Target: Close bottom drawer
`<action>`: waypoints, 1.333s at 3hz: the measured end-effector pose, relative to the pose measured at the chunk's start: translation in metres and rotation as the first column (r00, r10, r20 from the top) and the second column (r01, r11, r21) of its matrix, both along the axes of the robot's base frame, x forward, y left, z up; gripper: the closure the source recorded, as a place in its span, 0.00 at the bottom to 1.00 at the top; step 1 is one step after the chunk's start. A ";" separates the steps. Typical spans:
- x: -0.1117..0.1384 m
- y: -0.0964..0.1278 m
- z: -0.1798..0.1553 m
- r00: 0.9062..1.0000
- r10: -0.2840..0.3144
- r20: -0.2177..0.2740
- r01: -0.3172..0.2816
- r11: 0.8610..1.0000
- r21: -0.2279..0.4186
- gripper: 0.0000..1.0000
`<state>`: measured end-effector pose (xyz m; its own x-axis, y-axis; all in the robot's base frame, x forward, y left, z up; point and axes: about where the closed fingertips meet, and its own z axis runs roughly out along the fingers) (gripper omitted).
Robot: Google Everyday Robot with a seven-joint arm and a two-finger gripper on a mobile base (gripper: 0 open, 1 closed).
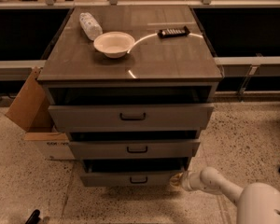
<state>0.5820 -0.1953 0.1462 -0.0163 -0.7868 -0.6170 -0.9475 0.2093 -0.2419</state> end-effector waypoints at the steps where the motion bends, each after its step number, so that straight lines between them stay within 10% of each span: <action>1: 0.024 0.001 -0.002 1.000 -0.007 0.006 0.007 0.999 0.038 1.00; 4: 0.039 0.002 0.008 1.000 -0.002 0.028 0.000 0.998 0.061 1.00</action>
Offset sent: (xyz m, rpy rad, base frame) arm 0.0397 -0.0039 0.0022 0.0525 -0.0180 -0.0161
